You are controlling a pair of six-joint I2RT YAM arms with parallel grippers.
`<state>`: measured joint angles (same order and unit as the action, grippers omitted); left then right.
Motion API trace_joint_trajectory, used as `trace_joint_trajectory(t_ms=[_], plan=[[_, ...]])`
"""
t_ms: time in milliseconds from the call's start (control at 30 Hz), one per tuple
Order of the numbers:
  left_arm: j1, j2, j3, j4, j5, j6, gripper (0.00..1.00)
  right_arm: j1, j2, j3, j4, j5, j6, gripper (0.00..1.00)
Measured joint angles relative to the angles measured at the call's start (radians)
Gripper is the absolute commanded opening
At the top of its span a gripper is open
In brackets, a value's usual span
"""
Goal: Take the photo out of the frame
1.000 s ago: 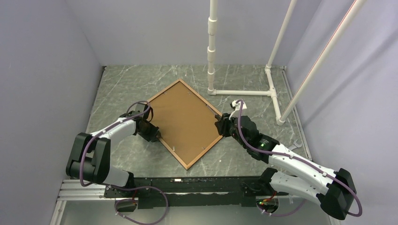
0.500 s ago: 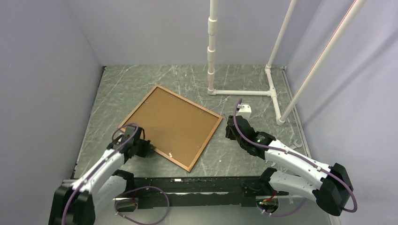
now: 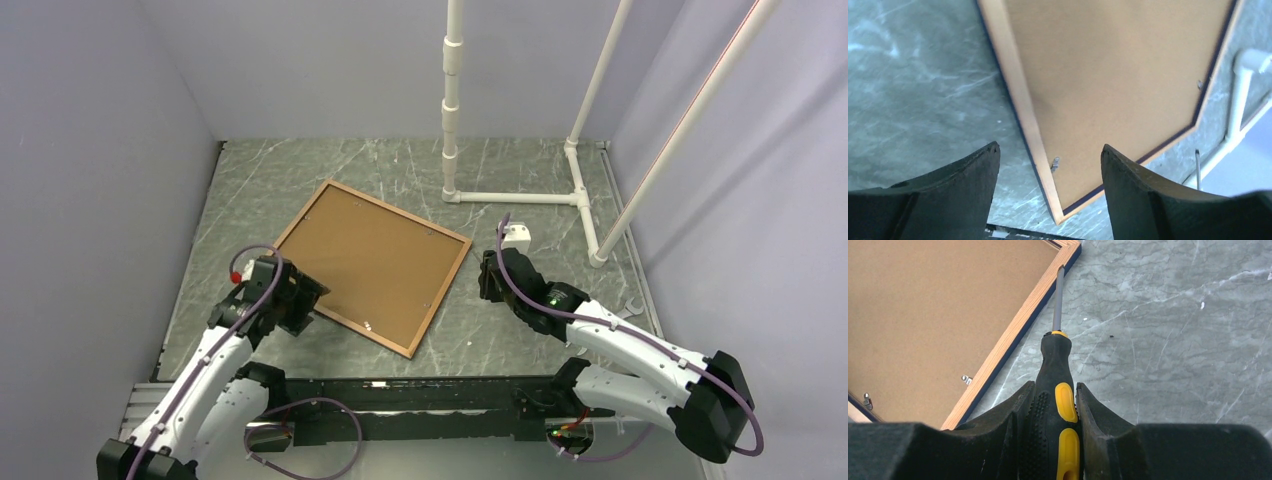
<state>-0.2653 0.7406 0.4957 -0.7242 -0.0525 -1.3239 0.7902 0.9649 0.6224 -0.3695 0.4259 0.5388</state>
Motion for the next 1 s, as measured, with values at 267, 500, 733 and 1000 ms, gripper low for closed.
trace_joint_trajectory(t_ms=[267,500,733,1000], plan=[[-0.13,0.094,0.133,0.093,0.108,0.337,0.69,-0.006,0.0,0.001,-0.003,0.018,-0.016,0.0],[-0.477,0.436,0.335,0.226,0.153,0.565,0.61,-0.011,-0.025,0.023,-0.055,0.08,-0.019,0.0],[-0.71,0.827,0.645,0.183,0.018,0.674,0.56,-0.013,-0.093,0.035,-0.111,0.159,-0.008,0.0],[-0.843,1.061,0.74,0.103,-0.088,0.687,0.56,-0.018,-0.208,0.035,-0.161,0.225,0.012,0.0]])
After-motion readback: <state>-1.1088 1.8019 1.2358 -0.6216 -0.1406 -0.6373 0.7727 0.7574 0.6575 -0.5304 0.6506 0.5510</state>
